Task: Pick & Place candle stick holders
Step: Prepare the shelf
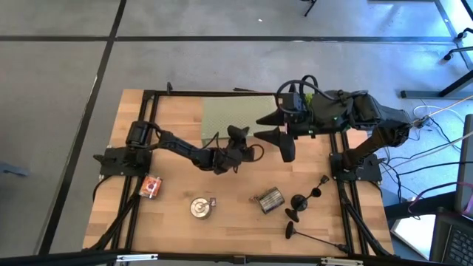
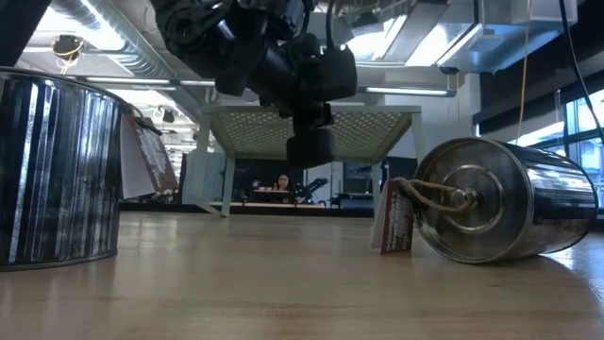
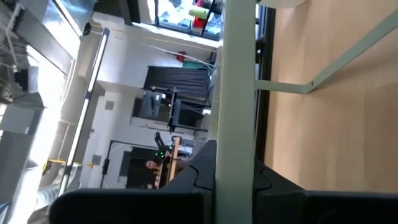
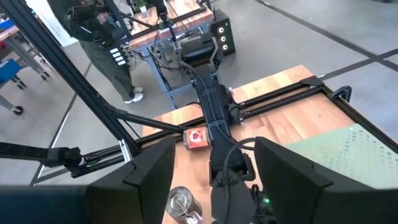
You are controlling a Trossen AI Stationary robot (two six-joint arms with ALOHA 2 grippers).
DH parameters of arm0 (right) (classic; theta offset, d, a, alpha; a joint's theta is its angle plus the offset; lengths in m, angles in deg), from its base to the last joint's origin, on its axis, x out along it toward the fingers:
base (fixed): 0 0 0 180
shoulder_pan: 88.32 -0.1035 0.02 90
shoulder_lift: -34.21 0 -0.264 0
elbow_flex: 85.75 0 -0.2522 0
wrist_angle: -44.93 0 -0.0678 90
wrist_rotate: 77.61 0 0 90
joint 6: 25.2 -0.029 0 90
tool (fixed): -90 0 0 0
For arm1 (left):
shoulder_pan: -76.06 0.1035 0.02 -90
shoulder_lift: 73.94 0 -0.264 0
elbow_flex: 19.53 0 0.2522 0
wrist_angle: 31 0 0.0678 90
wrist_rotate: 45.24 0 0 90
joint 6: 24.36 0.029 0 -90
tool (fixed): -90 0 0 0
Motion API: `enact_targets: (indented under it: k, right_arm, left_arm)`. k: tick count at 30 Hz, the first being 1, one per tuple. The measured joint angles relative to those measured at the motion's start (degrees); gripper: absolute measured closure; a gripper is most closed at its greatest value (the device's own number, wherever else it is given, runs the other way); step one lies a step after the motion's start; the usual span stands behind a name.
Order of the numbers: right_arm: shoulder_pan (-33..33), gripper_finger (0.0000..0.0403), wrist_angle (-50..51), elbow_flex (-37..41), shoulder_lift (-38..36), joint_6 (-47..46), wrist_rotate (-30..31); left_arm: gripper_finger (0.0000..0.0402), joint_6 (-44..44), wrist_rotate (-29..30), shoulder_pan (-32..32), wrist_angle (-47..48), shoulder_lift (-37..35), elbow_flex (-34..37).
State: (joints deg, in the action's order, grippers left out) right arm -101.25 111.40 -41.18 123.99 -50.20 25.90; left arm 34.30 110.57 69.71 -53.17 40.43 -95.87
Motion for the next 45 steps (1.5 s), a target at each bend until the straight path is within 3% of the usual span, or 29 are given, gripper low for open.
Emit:
enact_targets:
  k: [9, 20, 34, 45]
  right_arm:
    - [0.0, 0.0178, -0.6, 0.0, 0.0, 0.0, 0.0]
    - [0.0, 0.0178, -0.7, 0.0, 0.0, -0.5, 0.0]
    - [-0.7, 0.0178, -1.3, 0.0, 0.0, -1.4, 0.2]
    - [-0.7, 0.0178, -1.3, 0.0, 0.0, -1.4, 0.4]
  left_arm:
    - [0.0388, -9.7, 0.2, -0.1, 6.9, -0.2, 0.0]
    - [0.0375, -11.6, -0.6, -0.4, 7.4, 0.0, 0.1]
    - [0.0282, -22.8, -2.9, -0.9, 16.3, 0.1, 0.1]
    - [0.0236, -22.5, -2.9, -3.5, 17.1, -1.3, 0.3]
